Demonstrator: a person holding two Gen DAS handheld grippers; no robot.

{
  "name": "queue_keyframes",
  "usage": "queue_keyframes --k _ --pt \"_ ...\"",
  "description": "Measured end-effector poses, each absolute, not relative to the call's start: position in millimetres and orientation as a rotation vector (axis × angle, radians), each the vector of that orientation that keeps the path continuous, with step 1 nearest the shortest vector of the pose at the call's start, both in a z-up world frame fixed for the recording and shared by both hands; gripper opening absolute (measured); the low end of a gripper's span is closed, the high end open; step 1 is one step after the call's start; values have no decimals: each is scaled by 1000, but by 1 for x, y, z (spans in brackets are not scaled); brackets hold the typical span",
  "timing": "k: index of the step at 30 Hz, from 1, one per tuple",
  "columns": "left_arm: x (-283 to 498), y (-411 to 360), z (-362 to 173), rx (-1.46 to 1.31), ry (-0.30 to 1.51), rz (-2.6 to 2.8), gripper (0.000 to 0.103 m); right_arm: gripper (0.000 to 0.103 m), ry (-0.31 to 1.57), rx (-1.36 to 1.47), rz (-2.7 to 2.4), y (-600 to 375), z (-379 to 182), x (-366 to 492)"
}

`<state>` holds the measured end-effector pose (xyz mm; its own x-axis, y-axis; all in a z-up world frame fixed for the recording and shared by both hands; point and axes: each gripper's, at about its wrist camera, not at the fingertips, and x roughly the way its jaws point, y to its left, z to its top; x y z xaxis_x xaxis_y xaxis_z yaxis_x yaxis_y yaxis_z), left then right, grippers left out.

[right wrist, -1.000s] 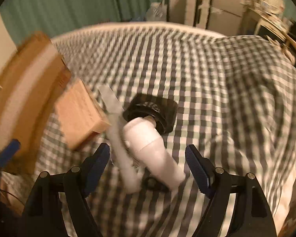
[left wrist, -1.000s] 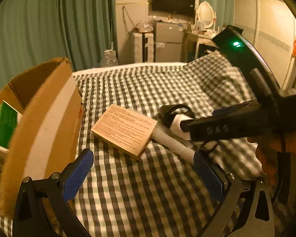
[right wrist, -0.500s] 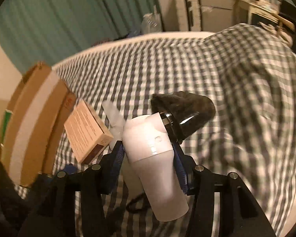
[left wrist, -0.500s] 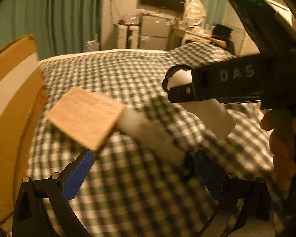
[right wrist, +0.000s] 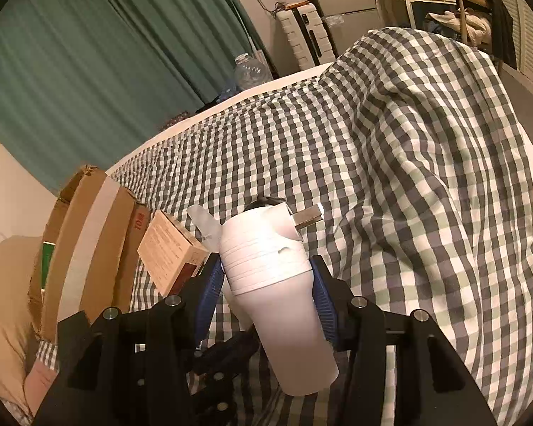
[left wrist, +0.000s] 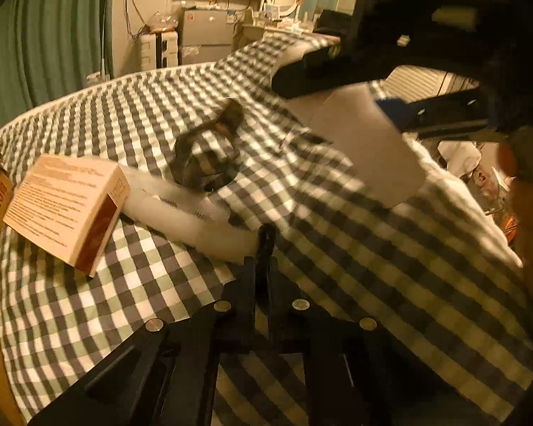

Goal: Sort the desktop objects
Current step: 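Grasp the white handheld device with the right tool and lift it, then carry the white device into the box with the right tool and open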

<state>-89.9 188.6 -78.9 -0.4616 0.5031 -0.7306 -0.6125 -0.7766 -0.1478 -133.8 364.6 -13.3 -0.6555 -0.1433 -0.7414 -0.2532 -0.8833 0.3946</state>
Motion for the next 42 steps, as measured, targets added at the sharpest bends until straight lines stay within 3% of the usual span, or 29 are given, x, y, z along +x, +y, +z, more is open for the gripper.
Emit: queue_keyframes --k 9,20,27,36,42 --pt "-61 165 -42 -992 133 2267 5 49 745 -1219 2711 353 8 -111" --pt "-39 69 55 -881 50 2443 5 49 748 -1158 2830 278 55 -86" --pt "-42 -3 94 -816 -2 2574 5 49 578 -1145 2998 180 96 -104" --pt "-83 -89 95 -827 -54 2713 5 49 452 -1292 3115 91 92 -168" --pt "-118 -123 67 -871 -17 2720 5 49 547 -1335 3073 80 70 -230"
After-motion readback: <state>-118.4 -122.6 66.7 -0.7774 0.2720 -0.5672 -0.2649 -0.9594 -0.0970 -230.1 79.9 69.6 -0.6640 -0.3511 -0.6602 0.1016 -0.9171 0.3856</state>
